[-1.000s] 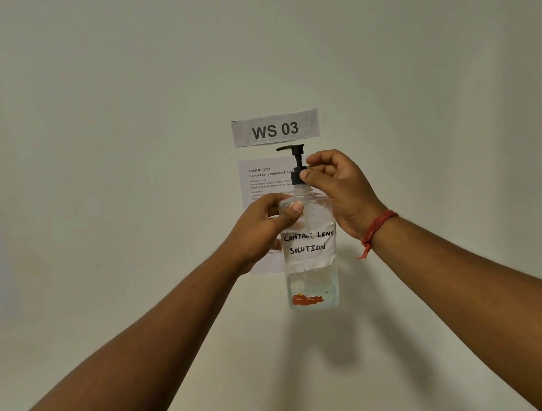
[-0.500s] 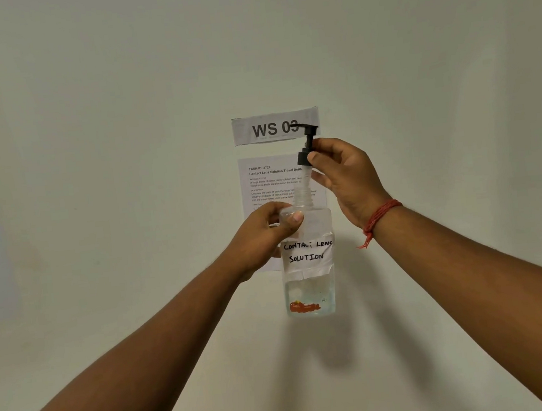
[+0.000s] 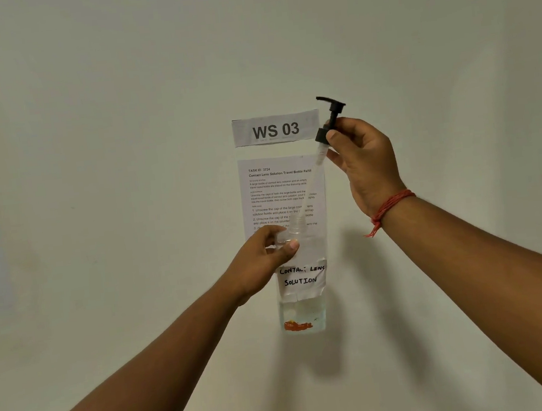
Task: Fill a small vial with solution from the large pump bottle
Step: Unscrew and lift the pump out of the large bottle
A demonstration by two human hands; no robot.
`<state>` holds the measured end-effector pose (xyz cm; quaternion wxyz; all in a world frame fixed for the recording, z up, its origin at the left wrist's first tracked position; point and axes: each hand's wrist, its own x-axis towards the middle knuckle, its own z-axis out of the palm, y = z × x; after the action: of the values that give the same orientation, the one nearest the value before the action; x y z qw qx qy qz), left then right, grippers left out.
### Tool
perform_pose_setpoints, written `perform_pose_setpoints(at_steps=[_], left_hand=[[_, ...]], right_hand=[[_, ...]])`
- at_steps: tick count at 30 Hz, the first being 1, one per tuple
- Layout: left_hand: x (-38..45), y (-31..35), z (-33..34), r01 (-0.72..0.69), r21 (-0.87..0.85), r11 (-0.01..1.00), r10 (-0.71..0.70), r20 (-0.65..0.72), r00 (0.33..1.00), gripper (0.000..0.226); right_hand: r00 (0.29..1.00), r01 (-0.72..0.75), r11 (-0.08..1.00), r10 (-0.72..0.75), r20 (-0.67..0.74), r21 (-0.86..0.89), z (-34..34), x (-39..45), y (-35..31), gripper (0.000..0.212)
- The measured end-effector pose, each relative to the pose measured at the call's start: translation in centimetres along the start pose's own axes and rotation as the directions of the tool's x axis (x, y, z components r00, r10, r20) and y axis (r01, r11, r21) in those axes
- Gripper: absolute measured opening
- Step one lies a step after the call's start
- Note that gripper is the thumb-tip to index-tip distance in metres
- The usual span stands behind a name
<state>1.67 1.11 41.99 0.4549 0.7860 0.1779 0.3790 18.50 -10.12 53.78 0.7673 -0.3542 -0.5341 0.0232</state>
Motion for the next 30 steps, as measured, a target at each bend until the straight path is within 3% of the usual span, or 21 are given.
perform_pose_setpoints(at_steps=[4,9,16,24,30], left_hand=[[-0.3,-1.3,-0.3,0.015,0.014,1.0,-0.015,-0.006,1.0,0.053],[-0.6,-2.7,-0.5,0.026,0.007,1.0,-0.026,-0.005,1.0,0.04],[-1.1,-4.0,-0.4,0.038,-0.035,0.999,-0.038,0.004,0.999,0.038],[-1.8,-6.4,1.2,0.075,-0.032,0.997,-0.075,0.007,0.997,0.038],[-3.1,-8.9,2.6,0.11,0.036,0.993,-0.111,0.015,0.994,0.039]], right_hand=[[0.996,0.032,0.999,-0.03,-0.082,0.021,-0.6,0.5,-1.1,0.014],[0.985,0.067,0.997,-0.059,-0.162,0.042,-1.0,1.0,-3.0,0.014],[0.984,0.093,0.996,-0.092,-0.155,-0.005,-2.8,1.3,-3.9,0.013],[0.993,-0.096,0.968,0.077,-0.091,-0.232,-6.0,-2.7,1.9,0.013],[0.962,-0.273,0.894,0.261,-0.082,-0.356,-9.0,-8.0,7.9,0.016]])
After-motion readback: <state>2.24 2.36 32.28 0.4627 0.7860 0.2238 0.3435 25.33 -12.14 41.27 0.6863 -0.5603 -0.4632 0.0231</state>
